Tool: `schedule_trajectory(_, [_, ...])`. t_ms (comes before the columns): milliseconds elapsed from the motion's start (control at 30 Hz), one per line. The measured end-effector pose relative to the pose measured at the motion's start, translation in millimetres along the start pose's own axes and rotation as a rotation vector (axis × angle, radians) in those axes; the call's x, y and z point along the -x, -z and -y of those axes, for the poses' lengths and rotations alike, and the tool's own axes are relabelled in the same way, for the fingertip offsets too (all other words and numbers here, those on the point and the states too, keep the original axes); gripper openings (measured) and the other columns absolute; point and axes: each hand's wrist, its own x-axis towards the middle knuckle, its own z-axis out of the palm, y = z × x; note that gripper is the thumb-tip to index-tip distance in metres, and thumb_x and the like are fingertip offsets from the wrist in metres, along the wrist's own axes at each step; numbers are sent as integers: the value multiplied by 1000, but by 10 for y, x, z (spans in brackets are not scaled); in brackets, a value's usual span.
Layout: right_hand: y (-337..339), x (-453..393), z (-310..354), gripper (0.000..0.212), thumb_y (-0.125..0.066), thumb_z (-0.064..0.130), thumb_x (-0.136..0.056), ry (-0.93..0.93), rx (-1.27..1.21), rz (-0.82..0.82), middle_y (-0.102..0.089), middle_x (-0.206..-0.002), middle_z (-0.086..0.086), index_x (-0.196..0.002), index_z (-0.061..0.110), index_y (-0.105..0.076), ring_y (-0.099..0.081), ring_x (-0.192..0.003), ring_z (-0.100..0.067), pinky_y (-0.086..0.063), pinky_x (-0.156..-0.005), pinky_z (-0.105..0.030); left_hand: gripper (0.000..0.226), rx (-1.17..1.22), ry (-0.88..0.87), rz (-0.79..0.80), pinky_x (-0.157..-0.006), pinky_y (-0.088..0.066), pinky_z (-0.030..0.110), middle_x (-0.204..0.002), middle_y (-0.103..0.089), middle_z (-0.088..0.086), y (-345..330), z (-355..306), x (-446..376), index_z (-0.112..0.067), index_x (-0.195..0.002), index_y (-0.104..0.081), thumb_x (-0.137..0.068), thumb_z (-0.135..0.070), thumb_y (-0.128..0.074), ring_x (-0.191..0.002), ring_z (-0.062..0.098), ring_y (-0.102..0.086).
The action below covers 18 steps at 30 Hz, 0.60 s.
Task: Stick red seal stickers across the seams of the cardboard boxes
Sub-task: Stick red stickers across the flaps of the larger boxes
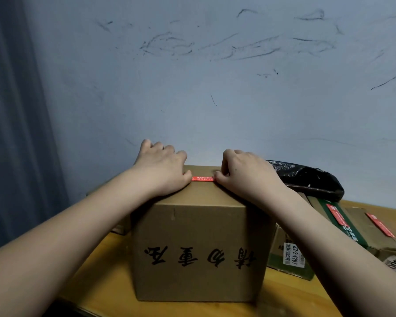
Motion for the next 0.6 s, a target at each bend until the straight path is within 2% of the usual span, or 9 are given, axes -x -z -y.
schedule_trajectory(100, [14, 18, -5, 24, -48, 36, -93, 7, 14, 2, -59, -104, -3, -101, 15, -53, -55, -97, -26, -38, -71, -34, 33, -4, 14, -30, -95, -28, 42, -117, -54, 7, 2, -5, 42, -21, -108, -45, -95, -46, -29, -113, 26, -47])
schedule_trajectory(200, [48, 34, -46, 21, -46, 31, -95, -7, -6, 35, -59, -109, -3, -109, 17, -53, -54, -101, -26, -39, -74, -34, 18, 117, 18, -46, -91, -32, 40, -112, -55, 4, -15, 58, 82, -21, -102, -43, -97, -36, -33, -107, 24, -52])
schedule_trajectory(267, [81, 63, -97, 21, -44, 25, -96, -18, -30, 46, -58, -115, -3, -114, 19, -54, -53, -106, -25, -39, -78, -34, 20, 195, 23, -90, -93, -36, 39, -116, -56, 2, -37, 123, 112, -22, -111, -48, -97, -28, -36, -109, 23, -54])
schedule_trajectory(333, [114, 116, -118, 30, -40, 20, -98, 23, -46, 50, -55, -126, -2, -125, 21, -53, -50, -115, -24, -40, -88, -35, 33, 300, 18, -123, -99, -37, 37, -131, -53, 0, -44, 145, 187, -23, -130, -46, -98, -24, -36, -121, 20, -50])
schedule_trajectory(400, [160, 196, -72, 39, -39, 25, -99, 119, -87, 95, -47, -139, -1, -137, 21, -46, -44, -127, -20, -34, -102, -33, 44, 406, -33, -107, -109, -30, 32, -146, -42, -3, -14, 107, 309, -24, -143, -36, -100, -28, -33, -133, 16, -39])
schedule_trajectory(467, [195, 291, 22, 47, -36, 32, -100, 209, -127, 196, -35, -152, 1, -146, 20, -35, -31, -140, -15, -23, -113, -29, 50, 463, -135, -41, -114, -18, 27, -154, -29, -7, 12, 41, 426, -26, -149, -26, -100, -34, -30, -141, 10, -26])
schedule_trajectory(533, [206, 360, 103, 55, -32, 37, -100, 252, -135, 292, -22, -159, 2, -151, 21, -24, -16, -146, -10, -12, -116, -25, 53, 425, -239, 44, -118, -7, 24, -158, -17, -10, 19, -14, 500, -28, -151, -16, -100, -37, -26, -144, 4, -14])
schedule_trajectory(600, [215, 405, 144, 57, -30, 41, -100, 254, -138, 354, -15, -161, 3, -153, 23, -18, -12, -147, -9, -8, -115, -22, 54, 392, -280, 116, -118, 0, 23, -159, -8, -13, 14, -37, 538, -29, -152, -10, -101, -38, -21, -144, 0, -5])
